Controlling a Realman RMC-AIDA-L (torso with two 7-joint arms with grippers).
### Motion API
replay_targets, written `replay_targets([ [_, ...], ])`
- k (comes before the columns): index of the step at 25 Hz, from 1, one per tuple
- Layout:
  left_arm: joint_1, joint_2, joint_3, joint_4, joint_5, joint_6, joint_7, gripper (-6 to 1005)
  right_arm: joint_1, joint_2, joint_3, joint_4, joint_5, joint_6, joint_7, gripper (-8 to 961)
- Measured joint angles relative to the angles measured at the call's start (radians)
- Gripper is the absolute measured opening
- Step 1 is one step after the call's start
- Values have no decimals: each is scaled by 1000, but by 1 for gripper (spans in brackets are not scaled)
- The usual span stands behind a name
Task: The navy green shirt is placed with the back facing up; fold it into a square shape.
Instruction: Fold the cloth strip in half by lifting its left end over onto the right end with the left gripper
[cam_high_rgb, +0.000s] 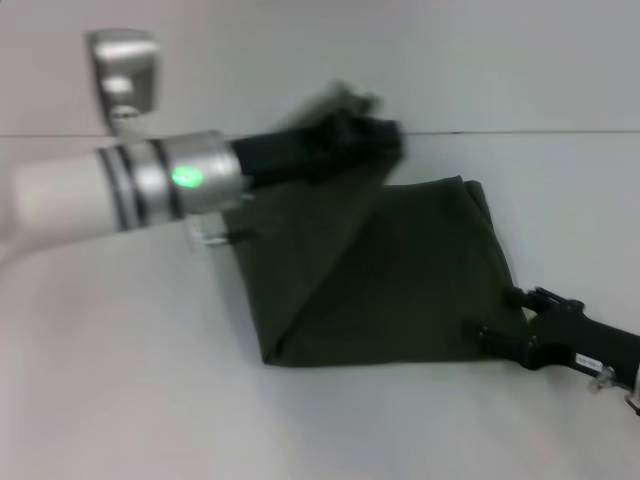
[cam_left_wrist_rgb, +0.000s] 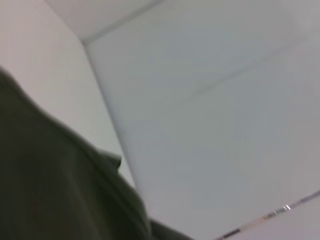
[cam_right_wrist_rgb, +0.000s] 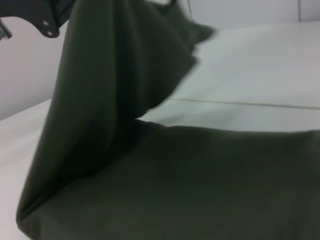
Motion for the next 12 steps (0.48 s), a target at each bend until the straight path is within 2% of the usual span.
replay_targets([
  [2,-24,-7,10,-86,-21,-41,61,12,-15,0,10,0,0,-2,1,916],
  [4,-59,-7,16,-246,-45,-125,177,13,-25,0,22,0,-1,-3,2,916],
  [7,-77,-10,10,-387,-51,-215,297,13,-29,0,28,2,-4,-4,1,916],
  [9,-78,-10,6,-449,-51,-252,352,13,-29,0,29,3,-5,-4,2,916],
  [12,-64,-10,4,-483,-52,-267,374,14,-28,0,29,3,-6,3,1,916],
])
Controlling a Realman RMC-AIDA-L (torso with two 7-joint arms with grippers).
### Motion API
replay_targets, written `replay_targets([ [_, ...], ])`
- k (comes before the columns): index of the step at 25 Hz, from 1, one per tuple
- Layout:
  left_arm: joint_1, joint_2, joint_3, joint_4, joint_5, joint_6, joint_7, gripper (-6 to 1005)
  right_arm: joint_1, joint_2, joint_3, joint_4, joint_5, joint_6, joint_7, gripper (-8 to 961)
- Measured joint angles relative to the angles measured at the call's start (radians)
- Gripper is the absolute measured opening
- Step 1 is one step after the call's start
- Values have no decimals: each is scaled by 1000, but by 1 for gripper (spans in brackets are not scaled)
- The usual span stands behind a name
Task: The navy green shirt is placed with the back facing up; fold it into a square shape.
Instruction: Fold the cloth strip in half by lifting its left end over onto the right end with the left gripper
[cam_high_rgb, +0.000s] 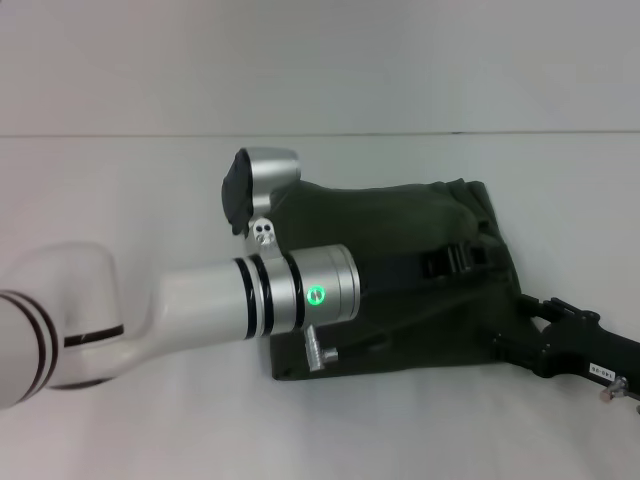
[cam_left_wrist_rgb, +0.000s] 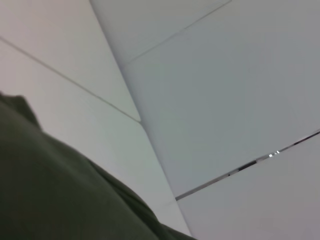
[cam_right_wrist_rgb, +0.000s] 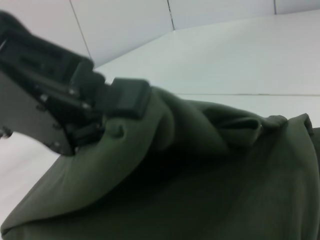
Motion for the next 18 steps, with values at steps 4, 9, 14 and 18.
replay_targets([
  [4,18,0,0,-13,0,2,2,15,10,2,0,1,0,14,0,915],
  [9,17,-1,-13,-53,0,-6,27,15,23,3,0,2,5,49,28,915],
  [14,29,-1,-66,-105,7,7,141,92,26,3,20,2,6,61,43,915],
  [18,38,-1,-58,-109,25,54,171,225,29,3,28,2,6,56,34,915],
])
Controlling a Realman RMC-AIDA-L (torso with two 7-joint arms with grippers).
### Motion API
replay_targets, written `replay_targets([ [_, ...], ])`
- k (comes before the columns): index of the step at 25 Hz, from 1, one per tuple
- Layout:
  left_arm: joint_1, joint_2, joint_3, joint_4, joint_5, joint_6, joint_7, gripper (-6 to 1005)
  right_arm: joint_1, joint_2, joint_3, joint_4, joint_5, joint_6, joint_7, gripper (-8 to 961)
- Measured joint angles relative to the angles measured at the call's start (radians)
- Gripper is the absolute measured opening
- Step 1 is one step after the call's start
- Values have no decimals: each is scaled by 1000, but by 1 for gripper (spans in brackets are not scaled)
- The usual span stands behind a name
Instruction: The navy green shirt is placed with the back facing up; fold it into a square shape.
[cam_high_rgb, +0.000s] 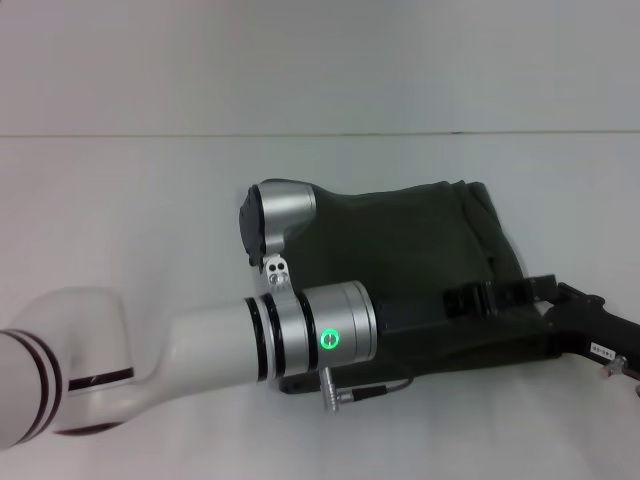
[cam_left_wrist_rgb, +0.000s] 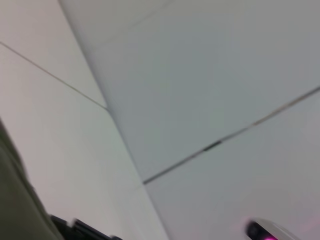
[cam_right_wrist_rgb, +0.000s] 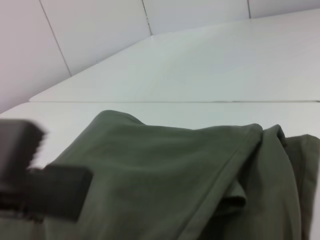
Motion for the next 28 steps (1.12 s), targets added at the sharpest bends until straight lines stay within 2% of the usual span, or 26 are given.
replay_targets([
  [5,40,0,-6,28,10,95,4,323,21,1,-4,0,0,6,-6,915],
  [10,98,5,-6,122,9,223,-5,422,21,-4,10,-12,-1,8,-11,915],
  [15,179,9,-8,243,2,308,-48,688,-37,-8,156,-64,-1,23,-16,915],
  [18,224,11,-4,315,2,315,-86,926,-46,-6,272,-69,0,-5,-2,915],
  [21,258,13,11,373,8,320,-97,939,-28,-5,326,-63,-1,-67,50,915],
  [24,295,13,28,442,9,344,-92,948,15,-8,305,-60,-18,-134,142,915],
  [26,320,13,31,482,10,379,-90,948,43,-15,274,-70,-45,-168,240,915],
  [28,343,13,34,515,10,419,-90,948,72,-34,238,-83,-73,-186,400,915],
])
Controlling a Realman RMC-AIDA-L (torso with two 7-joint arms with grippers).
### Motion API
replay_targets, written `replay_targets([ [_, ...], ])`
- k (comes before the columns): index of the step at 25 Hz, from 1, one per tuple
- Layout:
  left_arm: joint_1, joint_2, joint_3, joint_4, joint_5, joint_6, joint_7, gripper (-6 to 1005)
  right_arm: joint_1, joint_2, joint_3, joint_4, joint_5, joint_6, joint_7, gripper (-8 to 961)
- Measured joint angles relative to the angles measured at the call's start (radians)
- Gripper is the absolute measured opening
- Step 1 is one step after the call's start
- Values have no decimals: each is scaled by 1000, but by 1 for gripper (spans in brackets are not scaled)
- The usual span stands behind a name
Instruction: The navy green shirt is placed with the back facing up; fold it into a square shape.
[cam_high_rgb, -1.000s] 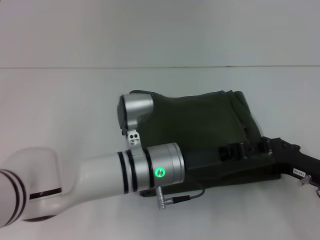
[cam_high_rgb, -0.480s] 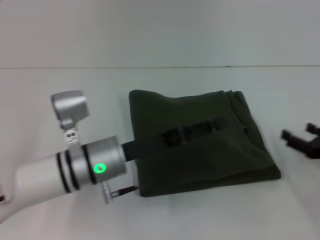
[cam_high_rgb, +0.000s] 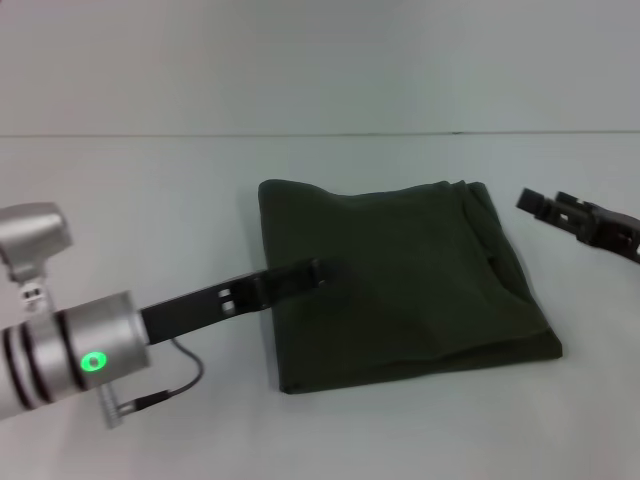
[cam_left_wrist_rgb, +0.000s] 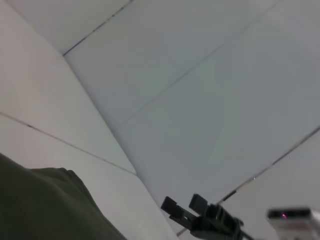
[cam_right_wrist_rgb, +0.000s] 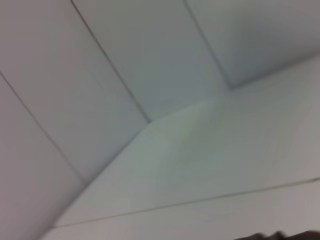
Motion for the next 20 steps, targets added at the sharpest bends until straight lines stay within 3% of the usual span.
replay_targets([
  [2,27,1,16,49,0,47,7,948,29,-27,-33,-8,-34,-10,172,915],
  [4,55,4,49,106,0,99,41,948,65,-69,-75,-11,-84,-21,346,915],
  [9,139,10,110,234,34,215,294,948,167,-155,-182,-11,-267,-30,704,915],
  [13,177,11,111,305,107,245,437,947,244,-173,-203,-15,-411,-49,868,915],
  [20,200,8,103,334,128,250,533,947,323,-159,-210,-34,-510,-37,995,916],
])
